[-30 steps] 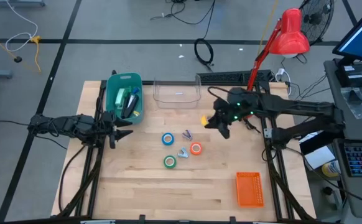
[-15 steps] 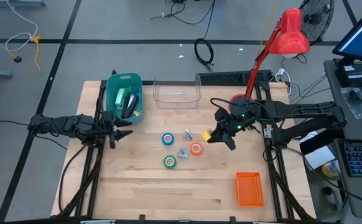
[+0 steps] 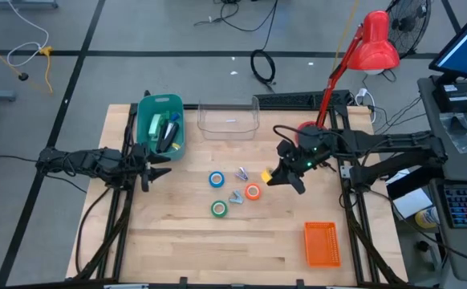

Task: Pick and place Stapler, Stapler remover, tape
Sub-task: Put the yellow tape into the transparent bin

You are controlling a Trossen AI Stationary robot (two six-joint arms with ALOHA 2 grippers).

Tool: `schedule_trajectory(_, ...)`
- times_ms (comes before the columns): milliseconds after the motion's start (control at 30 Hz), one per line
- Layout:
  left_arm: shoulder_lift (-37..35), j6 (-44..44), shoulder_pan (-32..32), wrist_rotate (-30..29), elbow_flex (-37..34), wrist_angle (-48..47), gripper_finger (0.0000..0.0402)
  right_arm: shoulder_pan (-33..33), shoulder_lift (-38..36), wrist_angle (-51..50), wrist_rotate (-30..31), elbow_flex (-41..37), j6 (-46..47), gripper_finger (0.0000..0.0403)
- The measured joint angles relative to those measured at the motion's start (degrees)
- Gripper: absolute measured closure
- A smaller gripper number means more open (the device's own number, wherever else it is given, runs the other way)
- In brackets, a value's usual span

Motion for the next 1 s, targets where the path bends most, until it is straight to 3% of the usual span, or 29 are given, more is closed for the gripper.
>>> schedule_trajectory(100, 0.0, 0.0, 0.0, 0.0, 0.0, 0.0, 0.0186, 0.0, 0.0, 0.6, 4.0, 0.0, -1.4, 0.0369)
schedule_trajectory(300, 0.0, -0.1, 0.0, 0.0, 0.0, 0.0, 0.0186, 0.0, 3.8, 1.0, 22.9, 0.0, -11.7, 0.0369)
schedule_trajectory(533, 0.0, -0.8, 0.0, 0.0, 0.0, -0.3, 0.0186, -0.5, 11.1, 4.9, 39.6, 0.0, -23.1, 0.0369)
schedule_trajectory(733, 0.0, -1.6, 0.0, 0.0, 0.0, -0.5, 0.0186, -4.2, 16.3, 12.1, 45.2, 0.0, -28.3, 0.0369)
schedule_trajectory(900, 0.0, -1.9, 0.0, 0.0, 0.0, -0.7, 0.0186, -9.2, 19.2, 17.3, 44.7, 0.1, -30.2, 0.0369)
schedule_trajectory(1000, 0.0, -2.0, 0.0, 0.0, 0.0, -0.7, 0.0186, -13.0, 19.8, 18.3, 40.0, 0.0, -29.9, 0.0369)
